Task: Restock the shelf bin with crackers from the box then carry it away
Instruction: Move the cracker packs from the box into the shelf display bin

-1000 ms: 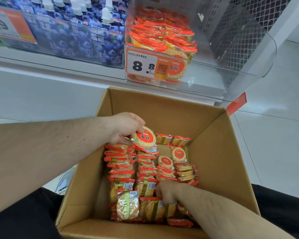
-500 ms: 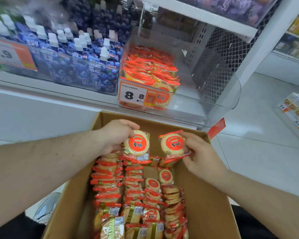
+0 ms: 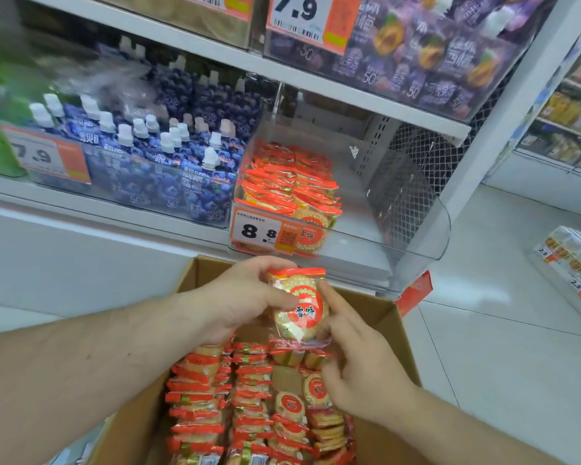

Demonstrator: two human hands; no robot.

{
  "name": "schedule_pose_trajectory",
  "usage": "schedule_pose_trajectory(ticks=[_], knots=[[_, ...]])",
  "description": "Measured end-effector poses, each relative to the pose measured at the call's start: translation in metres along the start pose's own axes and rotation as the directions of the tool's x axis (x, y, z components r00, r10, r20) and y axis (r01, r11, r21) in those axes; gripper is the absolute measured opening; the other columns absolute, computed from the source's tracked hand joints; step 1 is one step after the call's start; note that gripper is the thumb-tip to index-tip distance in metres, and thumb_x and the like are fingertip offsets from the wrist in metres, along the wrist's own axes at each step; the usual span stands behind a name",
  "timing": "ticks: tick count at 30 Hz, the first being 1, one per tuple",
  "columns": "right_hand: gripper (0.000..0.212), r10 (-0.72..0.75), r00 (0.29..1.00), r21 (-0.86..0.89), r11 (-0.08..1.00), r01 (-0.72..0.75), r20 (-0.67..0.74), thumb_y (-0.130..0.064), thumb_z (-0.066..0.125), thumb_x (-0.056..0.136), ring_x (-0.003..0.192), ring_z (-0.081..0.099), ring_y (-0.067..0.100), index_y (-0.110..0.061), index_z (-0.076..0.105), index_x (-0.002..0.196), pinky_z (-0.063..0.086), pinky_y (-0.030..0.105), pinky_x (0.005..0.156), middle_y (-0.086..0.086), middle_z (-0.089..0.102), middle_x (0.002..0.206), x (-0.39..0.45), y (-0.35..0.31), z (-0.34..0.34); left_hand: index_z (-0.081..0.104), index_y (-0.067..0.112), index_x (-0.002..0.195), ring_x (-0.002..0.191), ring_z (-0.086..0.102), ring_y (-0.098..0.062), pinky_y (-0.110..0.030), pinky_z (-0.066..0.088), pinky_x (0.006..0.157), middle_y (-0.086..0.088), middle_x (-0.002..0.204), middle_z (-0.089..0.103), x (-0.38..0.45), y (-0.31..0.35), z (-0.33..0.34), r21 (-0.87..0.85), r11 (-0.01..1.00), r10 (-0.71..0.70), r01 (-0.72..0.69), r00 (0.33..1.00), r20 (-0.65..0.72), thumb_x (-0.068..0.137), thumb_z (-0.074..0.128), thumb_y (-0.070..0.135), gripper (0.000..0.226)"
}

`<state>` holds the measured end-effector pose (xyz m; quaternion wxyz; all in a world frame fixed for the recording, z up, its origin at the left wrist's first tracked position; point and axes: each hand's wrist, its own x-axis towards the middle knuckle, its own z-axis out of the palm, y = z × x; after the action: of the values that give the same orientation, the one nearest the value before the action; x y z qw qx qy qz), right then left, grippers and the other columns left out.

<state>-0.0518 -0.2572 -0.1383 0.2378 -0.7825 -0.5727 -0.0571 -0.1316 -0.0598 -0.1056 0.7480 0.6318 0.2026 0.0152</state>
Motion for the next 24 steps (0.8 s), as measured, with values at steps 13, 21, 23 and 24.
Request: schedule_pose_trajectory(ticks=[13, 21, 23, 24], knots=[[0.075, 0.187, 0.981, 0.105, 0.976, -0.192, 0.058, -0.050, 0.070, 0.071, 0.113, 0.048, -0.011, -0.034, 0.043, 0.139, 0.038, 0.008, 0.095, -0.025, 0.053, 0.125, 0.049, -0.004, -0.050, 0.011, 0.066, 0.137, 0.131, 0.041, 0.002, -0.028, 0.038, 0.109, 0.019, 0.143, 0.042, -0.014, 0.017, -0.003, 0.640, 0.515, 0.503, -0.569, 0.806, 0.312, 0.081, 0.069, 0.010, 0.097], [0.044, 0.156, 0.961, 0.069, 0.987, -0.144, -0.229, -0.017, 0.076, 0.076, 0.090, 0.060, 0.008, -0.020, 0.063, 0.118, 0.045, 0.013, 0.081, -0.007, 0.065, 0.103, 0.098, 0.013, -0.099, 0.015, 0.032, 0.151, 0.133, 0.023, -0.004, -0.004, 0.007, 0.105, 0.011, 0.143, 0.025, -0.006, 0.031, -0.017, 0.813, 0.354, 0.683, -0.462, 0.722, 0.113, 0.080, 0.071, 0.023, 0.091], [0.044, 0.194, 0.939, 0.026, 0.981, -0.195, -0.283, -0.011, 0.077, 0.078, 0.092, 0.059, 0.011, -0.020, 0.063, 0.119, 0.044, 0.017, 0.084, -0.005, 0.065, 0.103, 0.114, 0.021, -0.121, 0.011, 0.030, 0.151, 0.134, 0.018, -0.011, -0.021, 0.013, 0.111, 0.009, 0.142, 0.017, -0.003, 0.034, -0.021, 0.866, 0.332, 0.682, -0.375, 0.729, 0.054, 0.078, 0.070, 0.026, 0.094], [0.044, 0.210, 0.941, -0.013, 0.975, -0.221, -0.267, -0.011, 0.076, 0.079, 0.094, 0.058, 0.011, -0.021, 0.063, 0.120, 0.043, 0.020, 0.085, -0.006, 0.064, 0.103, 0.121, 0.024, -0.127, 0.008, 0.031, 0.151, 0.135, 0.014, -0.014, -0.029, 0.014, 0.113, 0.009, 0.142, 0.012, -0.002, 0.035, -0.023, 0.895, 0.318, 0.668, -0.314, 0.744, 0.023, 0.077, 0.070, 0.028, 0.097]])
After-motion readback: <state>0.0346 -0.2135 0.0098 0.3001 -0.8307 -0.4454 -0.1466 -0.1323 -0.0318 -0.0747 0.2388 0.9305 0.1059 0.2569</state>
